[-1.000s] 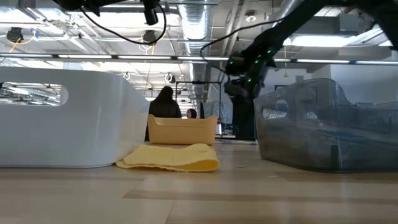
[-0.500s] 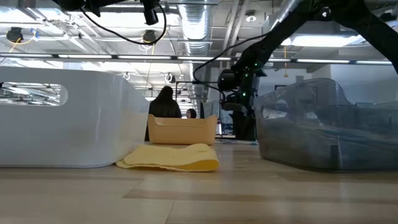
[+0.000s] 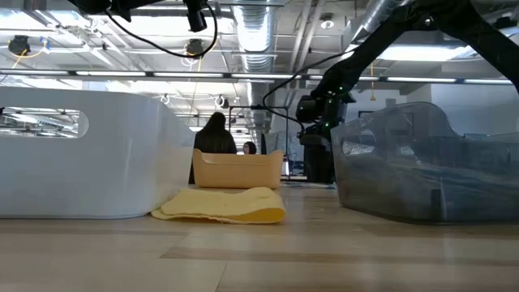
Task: Pick & Place Toothbrushes
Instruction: Put the blue toothbrush into the black bin
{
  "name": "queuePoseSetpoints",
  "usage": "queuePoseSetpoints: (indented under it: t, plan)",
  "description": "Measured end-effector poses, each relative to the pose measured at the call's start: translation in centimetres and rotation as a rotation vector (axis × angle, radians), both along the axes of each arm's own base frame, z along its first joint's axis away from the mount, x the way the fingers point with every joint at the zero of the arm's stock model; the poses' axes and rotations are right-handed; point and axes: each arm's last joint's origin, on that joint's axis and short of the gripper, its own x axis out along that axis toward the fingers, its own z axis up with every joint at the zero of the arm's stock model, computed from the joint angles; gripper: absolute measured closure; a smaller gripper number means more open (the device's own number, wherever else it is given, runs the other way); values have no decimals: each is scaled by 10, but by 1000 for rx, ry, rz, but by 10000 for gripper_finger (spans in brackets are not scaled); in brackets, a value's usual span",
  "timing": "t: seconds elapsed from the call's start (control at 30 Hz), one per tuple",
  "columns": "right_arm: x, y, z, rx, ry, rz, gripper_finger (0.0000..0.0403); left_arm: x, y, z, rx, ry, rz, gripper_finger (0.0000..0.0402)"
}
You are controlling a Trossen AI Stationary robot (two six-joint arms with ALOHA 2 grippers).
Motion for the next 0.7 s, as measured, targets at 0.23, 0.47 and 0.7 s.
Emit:
queuePoseSetpoints:
  t: [0.23,0.47,0.7]
  plan:
    - [4,5,0,-1,5,79,211,0,0,0,9,-1,3,198]
    - [10,11,-4,-9,17,122,207,0,0,0,19,-3,5,198]
    - [10,12,-26,65,87,90,219,0,0,0,19,-3,4,198]
